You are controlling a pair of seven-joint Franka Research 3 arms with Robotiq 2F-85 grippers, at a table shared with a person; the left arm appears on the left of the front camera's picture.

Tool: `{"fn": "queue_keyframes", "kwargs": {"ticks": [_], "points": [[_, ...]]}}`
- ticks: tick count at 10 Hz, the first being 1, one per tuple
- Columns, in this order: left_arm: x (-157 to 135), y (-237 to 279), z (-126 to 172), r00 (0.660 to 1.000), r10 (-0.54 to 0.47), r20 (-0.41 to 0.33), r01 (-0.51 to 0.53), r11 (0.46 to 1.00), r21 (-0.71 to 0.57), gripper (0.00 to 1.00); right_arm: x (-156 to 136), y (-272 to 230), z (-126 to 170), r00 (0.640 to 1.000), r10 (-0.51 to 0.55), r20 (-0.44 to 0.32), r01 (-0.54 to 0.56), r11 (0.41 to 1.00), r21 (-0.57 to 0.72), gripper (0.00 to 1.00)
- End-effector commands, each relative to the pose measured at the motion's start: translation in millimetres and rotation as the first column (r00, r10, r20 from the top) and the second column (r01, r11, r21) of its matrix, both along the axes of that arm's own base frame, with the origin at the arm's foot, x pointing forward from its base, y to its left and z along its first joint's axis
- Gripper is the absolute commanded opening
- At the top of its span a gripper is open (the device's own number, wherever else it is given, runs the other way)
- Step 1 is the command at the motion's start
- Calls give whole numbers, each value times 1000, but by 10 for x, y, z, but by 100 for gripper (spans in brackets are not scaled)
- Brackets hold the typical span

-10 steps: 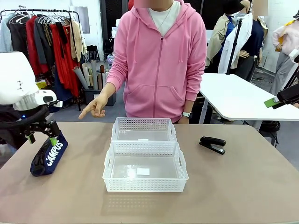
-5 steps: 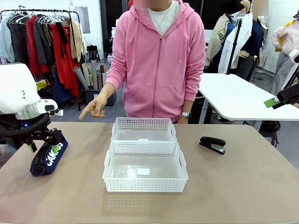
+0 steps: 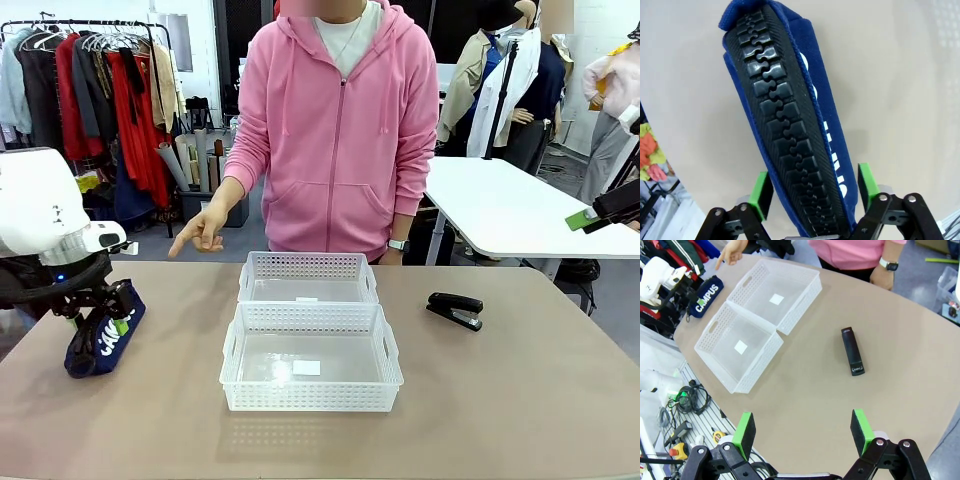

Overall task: Distribute items into two baskets.
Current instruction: Pick up the Pencil pouch that the person points to.

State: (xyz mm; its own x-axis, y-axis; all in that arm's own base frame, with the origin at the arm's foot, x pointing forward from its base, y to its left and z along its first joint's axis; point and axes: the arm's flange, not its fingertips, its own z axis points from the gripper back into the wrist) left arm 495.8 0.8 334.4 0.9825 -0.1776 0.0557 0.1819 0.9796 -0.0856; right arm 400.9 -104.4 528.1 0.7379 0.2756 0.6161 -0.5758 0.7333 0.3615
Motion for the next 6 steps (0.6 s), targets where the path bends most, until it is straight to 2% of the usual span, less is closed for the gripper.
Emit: {"fn": "queue_keyframes", "kwargs": {"ticks": [1,3,6], "points": [[7,28,-27,1000,-26,1,26,1000,11,39,7,-1,7,1000,5,9,-5,1000,16,100],[15,24,-24,999,-35,-13,35,999,11,1,7,-1,7,1000,5,9,-5,1000,16,100],[11,12,-15,998,-61,-34,62,998,2,0,7,-1,7,1000,5,9,-5,1000,16,100]]}}
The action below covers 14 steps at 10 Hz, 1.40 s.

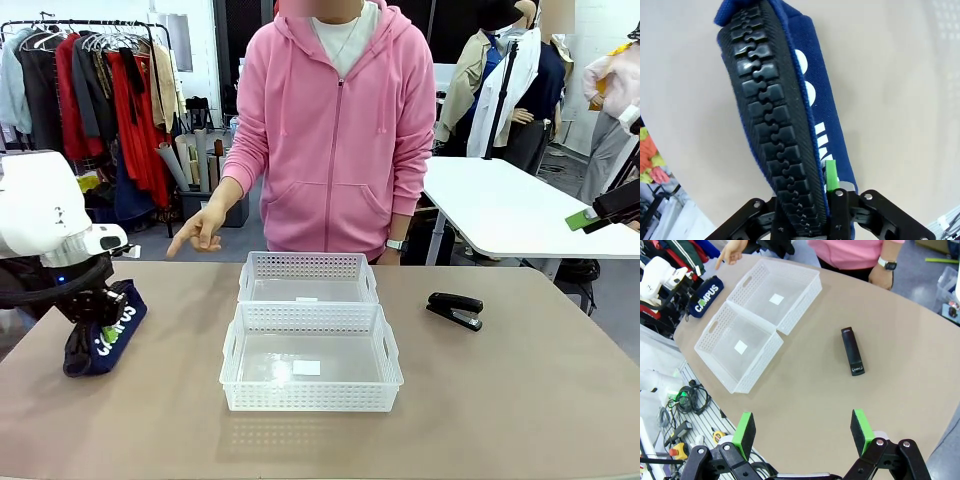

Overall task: Distribute items into two baskets.
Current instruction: Pick up the Pencil pouch that the person points to.

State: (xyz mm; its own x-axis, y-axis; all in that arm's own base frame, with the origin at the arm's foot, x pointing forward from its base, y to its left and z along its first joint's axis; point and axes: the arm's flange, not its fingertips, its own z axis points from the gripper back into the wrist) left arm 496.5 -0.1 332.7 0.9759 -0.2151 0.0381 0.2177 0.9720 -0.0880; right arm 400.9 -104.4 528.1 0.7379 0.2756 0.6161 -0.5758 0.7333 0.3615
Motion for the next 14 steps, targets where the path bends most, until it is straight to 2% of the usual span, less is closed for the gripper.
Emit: {"fn": "queue_keyframes", "kwargs": {"ticks": [1,7,8,9,11,14], "points": [[4,13,-3,1000,-25,-4,25,1000,-12,0,7,-1,6,1000,5,9,-5,1000,16,100],[11,-1,-14,999,-51,1,51,998,-27,0,7,-1,6,1000,5,9,-5,1000,16,100],[1,22,46,997,-79,14,79,997,9,0,7,-1,6,1000,5,9,-5,1000,16,100],[-64,3,288,988,-154,25,154,988,-3,0,7,-1,6,1000,5,9,-5,1000,16,100],[-238,-7,858,949,-312,37,314,949,-39,0,7,-1,6,1000,5,9,-5,1000,16,100],[-505,32,1466,912,-408,41,408,913,6,0,7,-1,6,1000,5,9,-5,1000,16,100]]}}
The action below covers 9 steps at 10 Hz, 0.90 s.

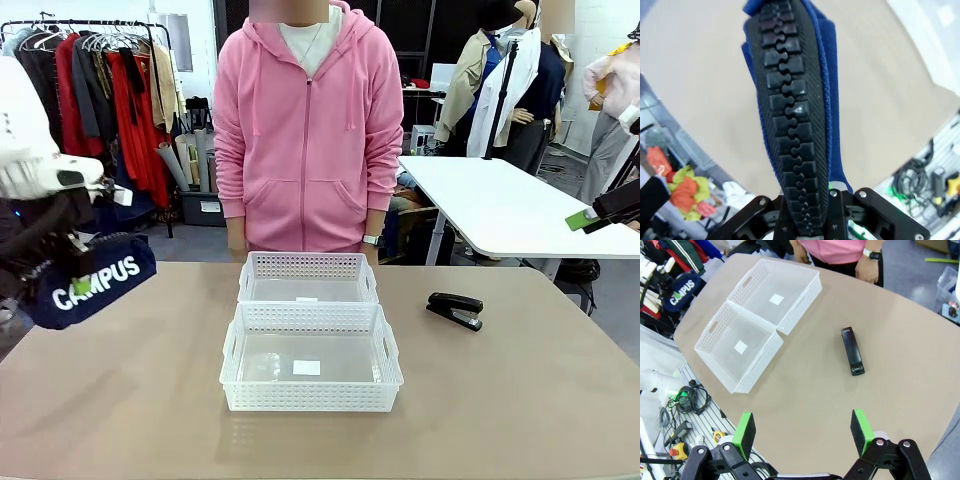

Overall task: Distribute items into two baskets.
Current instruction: Pick up the Pencil pouch that the person points to.

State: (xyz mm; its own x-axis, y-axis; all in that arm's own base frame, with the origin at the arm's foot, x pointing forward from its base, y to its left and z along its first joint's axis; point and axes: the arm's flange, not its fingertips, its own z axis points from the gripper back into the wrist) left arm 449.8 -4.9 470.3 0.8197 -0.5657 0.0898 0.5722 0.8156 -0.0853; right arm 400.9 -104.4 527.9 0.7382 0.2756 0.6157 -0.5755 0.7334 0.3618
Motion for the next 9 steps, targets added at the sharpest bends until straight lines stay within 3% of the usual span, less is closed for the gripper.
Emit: {"fn": "queue_keyframes", "kwargs": {"ticks": [1,4,7,8,9], "points": [[-157,86,287,998,-49,39,48,998,33,0,6,0,8,1000,5,10,-5,1000,16,100],[-438,33,770,976,-188,107,187,982,25,0,6,0,8,1000,5,10,-5,1000,16,100],[-404,-95,951,963,-250,102,250,968,13,0,6,0,8,1000,5,10,-5,1000,16,100],[-352,-128,961,968,-236,88,237,972,6,0,6,0,8,1000,5,10,-5,1000,16,100],[-478,-140,926,969,-214,120,213,977,23,0,6,0,8,1000,5,10,-5,1000,16,100]]}}
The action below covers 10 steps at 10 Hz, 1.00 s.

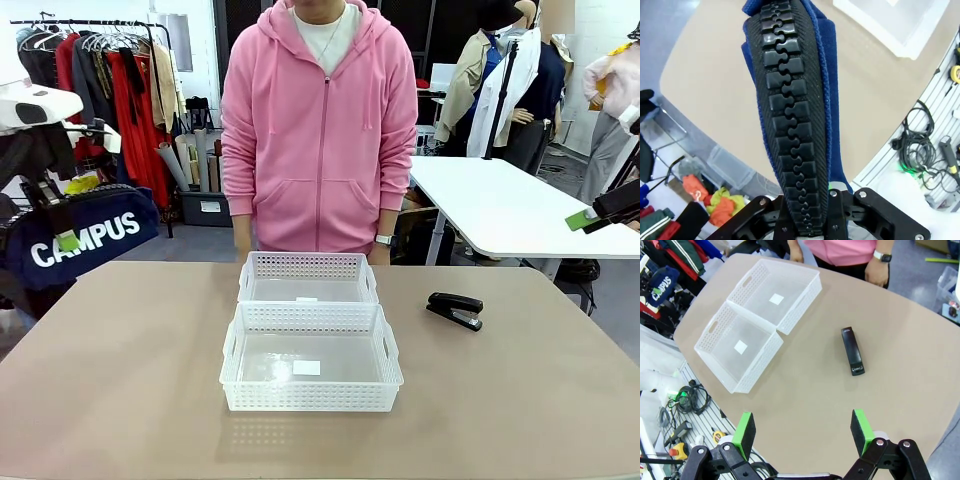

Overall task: Distribute items into two baskets.
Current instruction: Pick up the Pencil pouch that the person points to, then move the picked Pencil pouch towards the Organizing basket indicated by the person, stopping as directed.

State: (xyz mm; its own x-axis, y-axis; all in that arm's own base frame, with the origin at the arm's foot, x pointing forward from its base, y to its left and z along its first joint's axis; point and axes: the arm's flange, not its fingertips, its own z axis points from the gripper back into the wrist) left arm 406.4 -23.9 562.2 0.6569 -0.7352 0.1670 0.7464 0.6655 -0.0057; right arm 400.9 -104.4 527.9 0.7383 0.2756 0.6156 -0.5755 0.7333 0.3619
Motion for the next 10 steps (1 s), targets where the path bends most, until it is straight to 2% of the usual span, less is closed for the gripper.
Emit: {"fn": "queue_keyframes", "kwargs": {"ticks": [1,10], "points": [[-44,50,8,1000,11,11,-11,1000,0,0,7,0,8,1000,5,10,-5,1000,16,100],[-44,50,8,1000,11,11,-11,1000,0,0,7,0,8,1000,5,10,-5,1000,16,100]]}}
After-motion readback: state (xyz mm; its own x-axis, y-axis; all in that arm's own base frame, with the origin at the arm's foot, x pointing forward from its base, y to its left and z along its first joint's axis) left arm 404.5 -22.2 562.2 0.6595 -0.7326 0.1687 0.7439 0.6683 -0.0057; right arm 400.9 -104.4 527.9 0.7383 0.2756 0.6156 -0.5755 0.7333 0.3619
